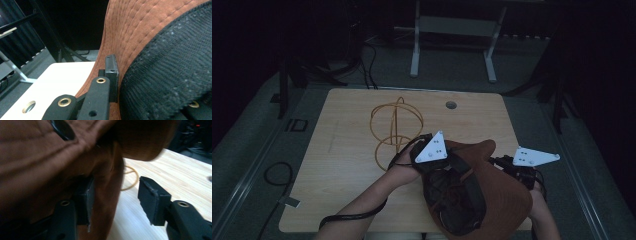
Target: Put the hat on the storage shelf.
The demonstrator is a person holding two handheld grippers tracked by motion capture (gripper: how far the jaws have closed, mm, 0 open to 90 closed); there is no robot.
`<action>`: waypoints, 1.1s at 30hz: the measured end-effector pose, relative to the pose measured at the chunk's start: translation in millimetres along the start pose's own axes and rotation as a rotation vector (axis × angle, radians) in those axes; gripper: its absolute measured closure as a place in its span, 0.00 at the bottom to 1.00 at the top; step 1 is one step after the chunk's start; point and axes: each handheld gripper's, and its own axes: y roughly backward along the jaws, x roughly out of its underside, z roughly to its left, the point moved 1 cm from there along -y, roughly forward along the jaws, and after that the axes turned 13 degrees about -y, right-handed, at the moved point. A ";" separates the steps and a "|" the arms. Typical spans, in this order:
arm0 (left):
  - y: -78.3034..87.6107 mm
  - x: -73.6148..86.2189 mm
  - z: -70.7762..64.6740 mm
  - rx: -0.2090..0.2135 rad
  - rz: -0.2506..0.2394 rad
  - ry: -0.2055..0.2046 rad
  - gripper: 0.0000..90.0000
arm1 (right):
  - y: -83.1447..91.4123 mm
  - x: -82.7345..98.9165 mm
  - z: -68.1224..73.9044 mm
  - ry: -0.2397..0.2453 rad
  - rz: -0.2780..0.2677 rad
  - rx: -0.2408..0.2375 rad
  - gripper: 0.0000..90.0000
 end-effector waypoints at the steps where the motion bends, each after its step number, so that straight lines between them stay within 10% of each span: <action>1: -0.1 -0.5 -0.4 0.000 -0.001 -0.005 0.98 | -2.1 -0.7 1.4 -0.001 -0.001 -0.009 0.49; 11: -6.2 -5.5 -7.5 -0.006 0.014 -0.033 0.97 | -18.0 -11.2 8.6 -0.004 -0.020 -0.058 0.48; 23: -6.9 -7.4 -7.6 0.014 0.022 -0.044 0.96 | -20.3 -14.3 4.5 -0.018 0.032 -0.051 0.98; 33: -2.1 -11.6 -1.1 -0.001 -0.003 -0.003 0.76 | -11.5 -16.5 4.5 -0.040 -0.007 -0.070 0.99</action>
